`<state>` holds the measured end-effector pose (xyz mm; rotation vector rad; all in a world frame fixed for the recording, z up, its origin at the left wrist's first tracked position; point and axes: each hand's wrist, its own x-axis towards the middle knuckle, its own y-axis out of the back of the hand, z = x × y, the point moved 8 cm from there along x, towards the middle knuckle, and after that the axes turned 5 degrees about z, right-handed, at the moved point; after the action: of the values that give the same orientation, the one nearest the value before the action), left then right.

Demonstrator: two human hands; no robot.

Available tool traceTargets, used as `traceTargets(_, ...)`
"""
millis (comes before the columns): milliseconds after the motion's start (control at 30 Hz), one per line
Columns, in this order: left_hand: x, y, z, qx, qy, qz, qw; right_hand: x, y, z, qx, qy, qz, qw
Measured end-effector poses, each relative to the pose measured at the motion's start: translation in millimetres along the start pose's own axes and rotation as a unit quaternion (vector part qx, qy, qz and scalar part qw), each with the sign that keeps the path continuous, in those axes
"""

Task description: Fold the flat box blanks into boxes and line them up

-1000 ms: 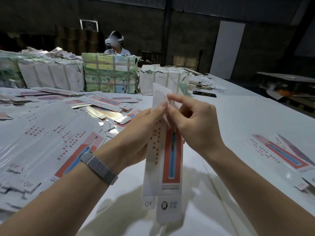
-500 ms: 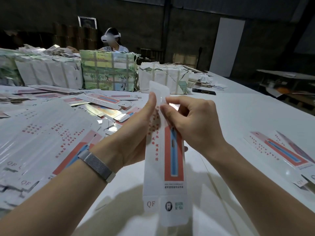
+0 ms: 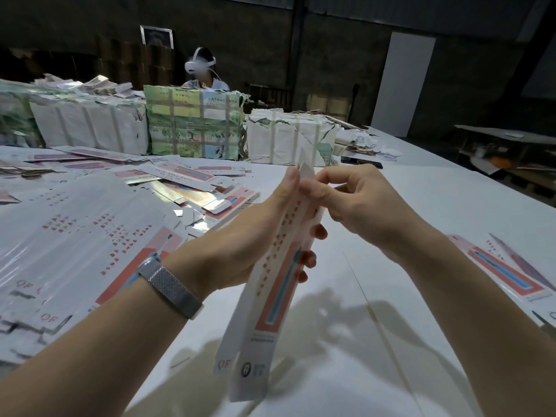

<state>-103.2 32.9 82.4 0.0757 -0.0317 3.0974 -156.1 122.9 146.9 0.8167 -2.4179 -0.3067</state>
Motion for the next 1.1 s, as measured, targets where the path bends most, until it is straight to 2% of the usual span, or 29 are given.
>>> traceTargets(100,1.0,1.9,-0.2,0.005,-0.010,-0.001,1.000,-1.4,-2.2,-0.5,0.038,-0.007,-0.005,0.999)
traceTargets(200,3.7,1.1,0.3,-0.032,-0.019,0.023,0.999,0.7,2.9,-4.3,0.065,-0.007,0.051,0.997)
traceTargets(367,9.3,-0.1,9.1,-0.060,-0.098,0.091,0.989,-1.9,7.0,-10.5,0.048,0.025,0.146,0.988)
traceTargets(433,6.3,-1.9,14.1,0.005,-0.134,0.082,0.988,-3.1,9.8,-9.3,0.032,0.032,0.180,0.983)
traceTargets(533,2.8,-2.5,18.6,0.178,-0.166,0.093,0.966,-3.6,18.0,-9.3,-0.048,0.041,0.227,0.972)
traceTargets(633,-2.0,-5.5,27.2,0.335,-0.217,0.184,0.898,-5.0,19.8,-14.3,-0.137,0.064,0.251,0.956)
traceTargets(667,-3.8,-8.2,29.4,0.351,-0.235,0.203,0.883,-5.6,19.4,-15.6,-0.152,0.069,0.254,0.953)
traceTargets(700,-4.3,-10.4,29.2,0.344,-0.241,0.206,0.884,-5.8,18.7,-16.5,-0.159,0.073,0.253,0.952)
traceTargets(733,-3.1,-10.7,27.0,0.312,-0.236,0.194,0.900,-6.3,17.6,-17.1,-0.159,0.077,0.252,0.951)
traceTargets(800,0.8,-6.2,19.9,0.185,-0.193,0.157,0.951,-8.8,19.1,-18.2,-0.136,0.091,0.266,0.950)
traceTargets(867,4.9,3.0,11.8,0.027,-0.140,0.138,0.980,-10.7,24.1,-17.0,-0.112,0.108,0.296,0.942)
traceTargets(967,5.8,8.8,12.2,-0.084,-0.138,0.110,0.981,-5.5,21.4,3.6,-0.125,0.047,0.281,0.950)
traceTargets(1033,6.1,6.7,14.3,-0.108,-0.153,0.097,0.978,-2.2,11.3,17.6,-0.074,0.012,0.238,0.968)
traceTargets(1100,6.3,5.7,15.0,-0.112,-0.171,0.102,0.974,-3.5,0.1,19.9,-0.019,0.014,0.212,0.977)
